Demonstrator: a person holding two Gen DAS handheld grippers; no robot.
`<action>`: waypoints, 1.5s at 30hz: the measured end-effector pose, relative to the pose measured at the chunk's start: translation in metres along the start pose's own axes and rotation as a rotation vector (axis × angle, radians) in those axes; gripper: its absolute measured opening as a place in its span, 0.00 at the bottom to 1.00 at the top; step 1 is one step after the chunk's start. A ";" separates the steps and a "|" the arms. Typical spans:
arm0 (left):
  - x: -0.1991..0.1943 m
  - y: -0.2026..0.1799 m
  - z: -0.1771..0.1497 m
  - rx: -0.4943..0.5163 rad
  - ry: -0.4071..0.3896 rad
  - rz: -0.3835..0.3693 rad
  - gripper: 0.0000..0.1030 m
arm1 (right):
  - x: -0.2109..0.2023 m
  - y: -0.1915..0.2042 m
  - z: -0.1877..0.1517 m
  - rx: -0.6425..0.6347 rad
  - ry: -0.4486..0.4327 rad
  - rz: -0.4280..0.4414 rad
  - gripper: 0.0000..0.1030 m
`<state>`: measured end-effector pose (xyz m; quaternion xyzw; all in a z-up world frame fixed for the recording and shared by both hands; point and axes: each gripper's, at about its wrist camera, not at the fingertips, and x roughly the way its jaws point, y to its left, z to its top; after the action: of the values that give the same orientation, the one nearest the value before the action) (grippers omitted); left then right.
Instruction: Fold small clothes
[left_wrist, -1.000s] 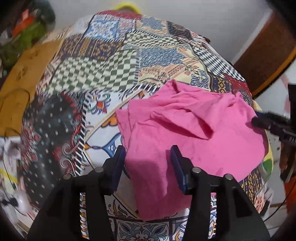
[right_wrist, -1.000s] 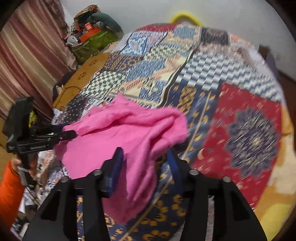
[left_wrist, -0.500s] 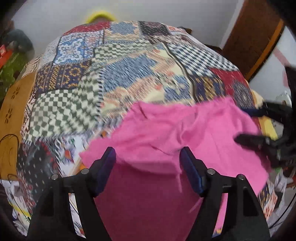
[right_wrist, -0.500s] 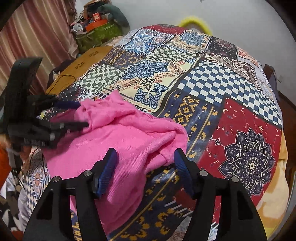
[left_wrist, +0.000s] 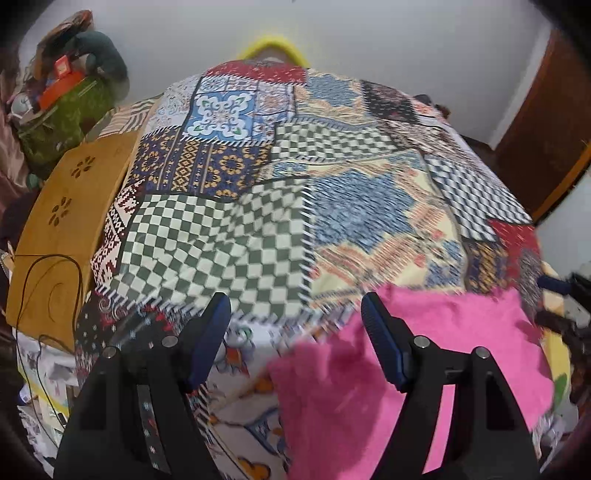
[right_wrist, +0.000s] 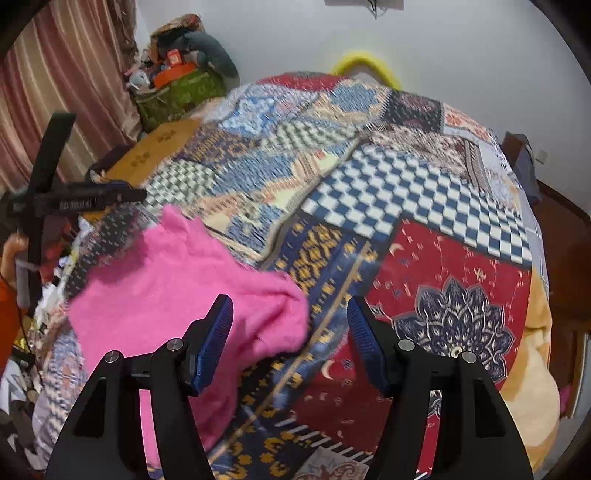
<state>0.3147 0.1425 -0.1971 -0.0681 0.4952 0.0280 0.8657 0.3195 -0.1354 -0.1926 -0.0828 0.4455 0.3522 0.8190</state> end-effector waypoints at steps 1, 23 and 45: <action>-0.005 -0.004 -0.005 0.009 0.002 -0.014 0.70 | -0.003 0.004 0.002 -0.006 -0.009 0.012 0.59; 0.013 -0.002 -0.081 0.014 0.092 -0.028 0.71 | 0.029 0.040 -0.031 -0.050 0.113 0.137 0.59; -0.239 -0.053 -0.079 -0.016 -0.479 -0.106 0.71 | -0.187 0.090 -0.014 -0.037 -0.461 0.011 0.59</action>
<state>0.1317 0.0827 -0.0260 -0.0922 0.2711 0.0019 0.9581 0.1850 -0.1690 -0.0375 -0.0126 0.2406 0.3743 0.8955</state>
